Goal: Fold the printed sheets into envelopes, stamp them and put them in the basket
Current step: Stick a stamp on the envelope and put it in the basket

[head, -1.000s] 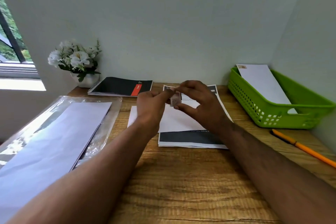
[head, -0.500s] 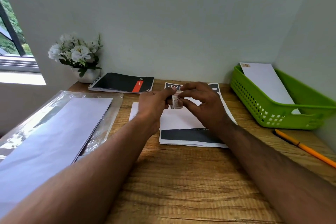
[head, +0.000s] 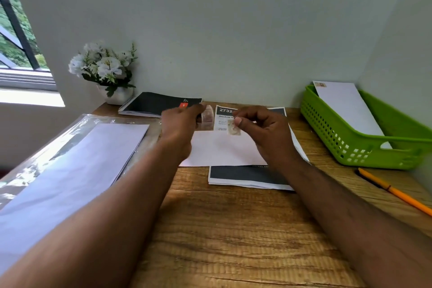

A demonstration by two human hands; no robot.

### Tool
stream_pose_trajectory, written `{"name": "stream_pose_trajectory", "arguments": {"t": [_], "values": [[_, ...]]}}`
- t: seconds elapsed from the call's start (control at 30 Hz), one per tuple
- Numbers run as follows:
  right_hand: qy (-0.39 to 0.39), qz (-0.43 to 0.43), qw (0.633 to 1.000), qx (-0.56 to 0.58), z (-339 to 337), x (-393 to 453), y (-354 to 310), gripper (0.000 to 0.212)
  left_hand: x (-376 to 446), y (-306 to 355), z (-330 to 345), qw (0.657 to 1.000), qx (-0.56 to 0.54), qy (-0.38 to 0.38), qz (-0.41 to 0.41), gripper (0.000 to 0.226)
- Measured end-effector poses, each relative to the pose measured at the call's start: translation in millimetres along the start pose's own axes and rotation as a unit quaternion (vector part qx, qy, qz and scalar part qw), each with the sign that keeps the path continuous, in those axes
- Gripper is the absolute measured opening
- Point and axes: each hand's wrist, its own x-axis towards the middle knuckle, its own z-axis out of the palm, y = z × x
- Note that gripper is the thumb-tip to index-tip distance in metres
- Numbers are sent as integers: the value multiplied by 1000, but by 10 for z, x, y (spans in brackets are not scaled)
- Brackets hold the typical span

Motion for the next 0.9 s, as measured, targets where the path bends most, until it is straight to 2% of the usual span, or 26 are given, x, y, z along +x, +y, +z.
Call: {"name": "stream_pose_trajectory", "arguments": {"t": [0.03,0.1,0.17,0.23,0.33,0.5,0.6,0.73,0.8,0.83,0.9], "values": [[5,21,1000,18,-11,12,15,25,72,-22,-61,993,83,14,81,24],[15,55,998,23,-17,25,36,23,214,-93,-175,945,262,47,192,36],[28,80,996,16,-15,34,47,18,332,-177,-240,899,369,71,226,38],[37,94,995,11,-14,45,45,13,402,-227,-275,868,428,83,237,29],[40,97,994,10,-20,53,37,12,421,-252,-291,844,470,87,241,16],[37,89,995,20,-36,48,22,15,384,-244,-259,812,521,74,252,15],[35,86,996,12,-38,47,25,14,376,-230,-269,805,529,84,254,15],[34,87,996,5,-45,46,39,13,384,-228,-269,803,542,84,232,27],[32,84,996,2,-49,48,50,12,356,-223,-231,803,534,79,252,37],[33,84,996,1,-55,54,59,12,319,-219,-187,805,522,62,276,40],[35,84,996,0,-70,64,71,12,220,-219,-51,808,489,-26,327,38]]}}
